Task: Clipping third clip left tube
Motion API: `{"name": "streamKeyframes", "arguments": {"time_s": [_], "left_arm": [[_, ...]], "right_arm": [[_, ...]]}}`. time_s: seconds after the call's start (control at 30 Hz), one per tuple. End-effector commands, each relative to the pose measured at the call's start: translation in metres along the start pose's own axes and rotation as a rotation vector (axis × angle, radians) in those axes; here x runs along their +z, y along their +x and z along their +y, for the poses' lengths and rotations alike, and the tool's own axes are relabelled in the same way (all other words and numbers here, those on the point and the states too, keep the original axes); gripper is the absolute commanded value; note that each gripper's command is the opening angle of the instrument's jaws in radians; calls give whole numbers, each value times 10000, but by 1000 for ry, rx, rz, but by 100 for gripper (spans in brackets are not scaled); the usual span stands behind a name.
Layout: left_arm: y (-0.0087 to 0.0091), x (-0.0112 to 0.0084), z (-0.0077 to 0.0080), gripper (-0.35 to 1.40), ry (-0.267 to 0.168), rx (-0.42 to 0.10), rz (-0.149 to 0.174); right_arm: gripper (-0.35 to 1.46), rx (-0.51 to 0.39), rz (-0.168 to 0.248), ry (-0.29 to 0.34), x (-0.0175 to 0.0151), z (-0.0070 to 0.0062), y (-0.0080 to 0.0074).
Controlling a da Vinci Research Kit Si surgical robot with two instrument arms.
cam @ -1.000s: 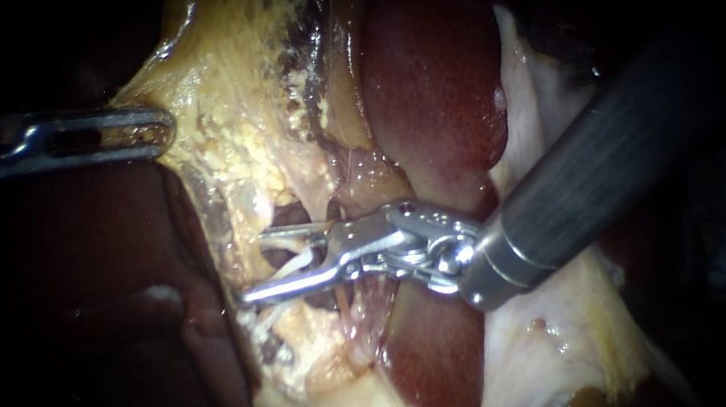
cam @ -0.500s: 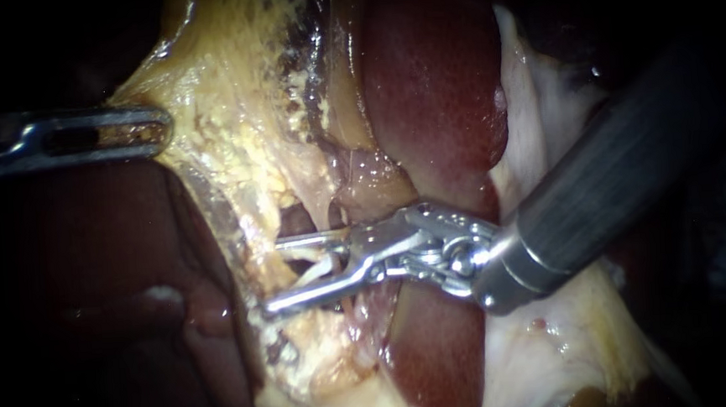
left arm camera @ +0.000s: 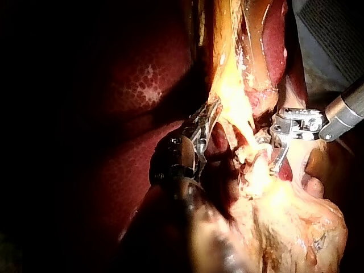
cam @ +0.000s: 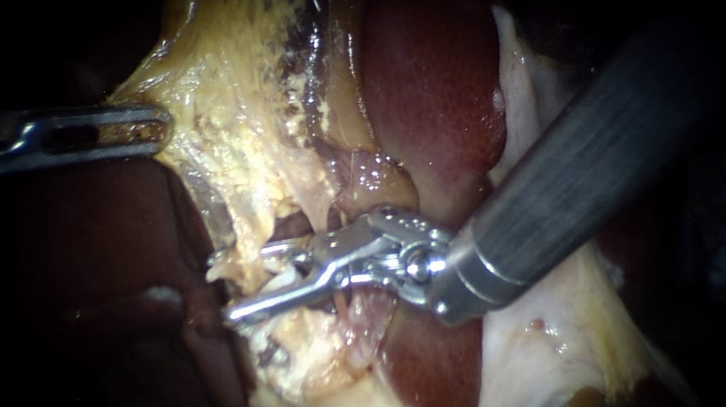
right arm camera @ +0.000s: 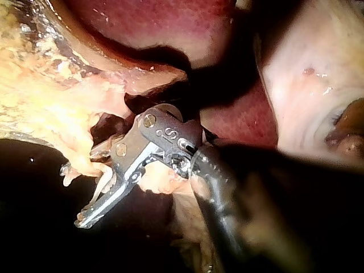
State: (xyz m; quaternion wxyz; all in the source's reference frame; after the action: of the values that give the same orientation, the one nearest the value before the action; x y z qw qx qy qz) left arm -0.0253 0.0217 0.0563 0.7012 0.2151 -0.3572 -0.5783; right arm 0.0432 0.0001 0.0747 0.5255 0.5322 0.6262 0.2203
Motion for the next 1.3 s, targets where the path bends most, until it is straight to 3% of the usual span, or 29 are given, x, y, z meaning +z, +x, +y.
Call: {"name": "streamKeyframes", "arguments": {"time_s": [0.03, 0.4, 0.63, 0.87, 1.3], "left_arm": [[0, 0, 0, -35, -1, -1, 0], [0, 0, -1, -35, -2, -1, -1], [0, 0, -1, -35, -2, -1, -1], [1, 0, -2, -35, -2, -1, -1], [1, 0, -3, -35, -1, -2, -4]], "right_arm": [[60, 7, 11, -4, 2, 0, 1], [58, 87, 55, -80, -5, 16, 14], [57, 152, 101, -154, -27, 21, 51], [56, 194, 124, -187, -38, 16, 74], [52, 233, 147, -215, -43, 23, 82]]}}
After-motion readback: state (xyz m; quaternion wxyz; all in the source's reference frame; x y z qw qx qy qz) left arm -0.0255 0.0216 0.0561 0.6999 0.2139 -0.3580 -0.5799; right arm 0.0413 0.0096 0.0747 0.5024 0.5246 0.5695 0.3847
